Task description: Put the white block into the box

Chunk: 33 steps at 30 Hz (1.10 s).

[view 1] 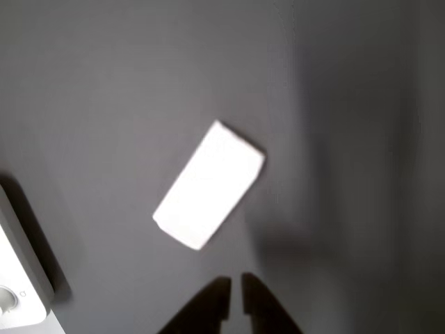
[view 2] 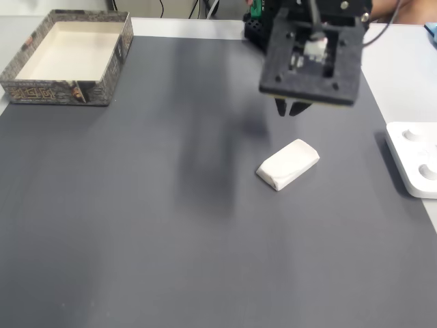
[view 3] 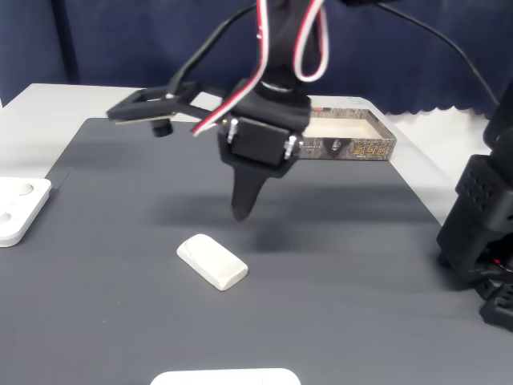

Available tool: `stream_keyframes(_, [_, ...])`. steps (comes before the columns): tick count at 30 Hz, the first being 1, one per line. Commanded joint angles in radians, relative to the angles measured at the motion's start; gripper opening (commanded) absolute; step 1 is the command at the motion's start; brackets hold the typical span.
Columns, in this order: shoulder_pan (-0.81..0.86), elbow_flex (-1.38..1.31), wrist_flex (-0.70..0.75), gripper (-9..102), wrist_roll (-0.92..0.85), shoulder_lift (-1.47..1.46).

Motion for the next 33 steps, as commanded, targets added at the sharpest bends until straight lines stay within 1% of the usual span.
stream_keyframes(1, [-0.017, -0.153, 0.043, -2, -0.005, -0.048])
stream_keyframes(5, [-0.026, -0.227, 0.094, -2, -0.025, -0.120])
stream_keyframes(9, [-0.038, -0.324, 0.140, -2, 0.000, -0.204])
stream_keyframes(13, [-0.048, -0.396, 0.141, -2, 0.044, -0.278])
stream_keyframes(21, [-0.041, -0.419, 0.155, -1, 0.063, -0.305])
stream_keyframes(23, [-0.041, -0.414, 0.155, 2, 0.057, -0.305])
stream_keyframes(25, [-0.040, -0.405, 0.155, 4, 0.005, -0.305])
stream_keyframes(28, [-0.040, -0.382, 0.155, -2, -0.135, -0.301])
stream_keyframes(33, [-0.031, -0.339, 0.147, -2, -0.290, -0.284])
